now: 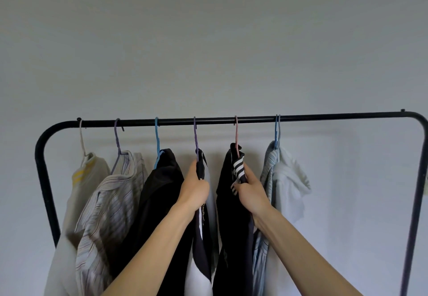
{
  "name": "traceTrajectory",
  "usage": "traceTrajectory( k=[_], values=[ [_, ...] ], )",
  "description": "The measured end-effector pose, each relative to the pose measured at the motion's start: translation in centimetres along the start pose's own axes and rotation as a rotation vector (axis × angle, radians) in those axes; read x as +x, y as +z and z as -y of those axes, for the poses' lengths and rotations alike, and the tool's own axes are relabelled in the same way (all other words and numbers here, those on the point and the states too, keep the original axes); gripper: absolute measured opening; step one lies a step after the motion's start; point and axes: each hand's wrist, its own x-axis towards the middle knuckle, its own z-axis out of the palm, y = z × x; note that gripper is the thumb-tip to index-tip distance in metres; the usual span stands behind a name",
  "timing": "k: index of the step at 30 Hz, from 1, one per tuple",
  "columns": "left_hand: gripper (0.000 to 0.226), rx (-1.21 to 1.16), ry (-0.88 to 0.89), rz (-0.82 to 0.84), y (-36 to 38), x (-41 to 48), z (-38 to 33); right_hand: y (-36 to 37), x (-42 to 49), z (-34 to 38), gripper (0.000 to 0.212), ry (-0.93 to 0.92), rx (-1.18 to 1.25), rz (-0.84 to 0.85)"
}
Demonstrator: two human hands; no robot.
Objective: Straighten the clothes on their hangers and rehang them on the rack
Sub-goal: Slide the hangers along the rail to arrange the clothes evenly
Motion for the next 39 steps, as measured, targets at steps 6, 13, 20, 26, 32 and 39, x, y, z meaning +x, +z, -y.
traceTrajectory(
  k=[6, 13, 20, 26, 32, 39],
  values=[
    [0.059, 0.023, 0.033, 0.004, -0.9, -0.2, -0.1, 1.2, -0.1, 0.1, 0.075, -0.018, 0.030, 0.026],
    [0.067, 0.178, 0.069, -0.022, -1.2, -0.4, -0.4, 1.0, -1.0, 0.7, 0.055, -0.170, -0.168, 0.023],
    [0.071, 0.583, 0.453, -0.152, 2.1, -1.6, -3.9, -4.0, -2.9, 2.1, 0.060, -0.453, -0.588, -0.262],
    [0.091, 0.470, 0.173, 0.114, 7.8, -0.1, -3.5, -8.8, -3.7, -0.5, 0.061, -0.233, -1.076, -0.368],
    [0.090, 0.089, 0.058, 0.032, 10.6, -0.4, -3.3, -13.3, -2.9, 2.4, 0.008, -0.072, -1.141, -0.272],
    [0.080, -0.112, -0.007, -0.136, 12.4, -0.9, -4.3, -14.9, 1.7, 0.4, 0.018, 0.012, -0.514, 0.146]
  ],
)
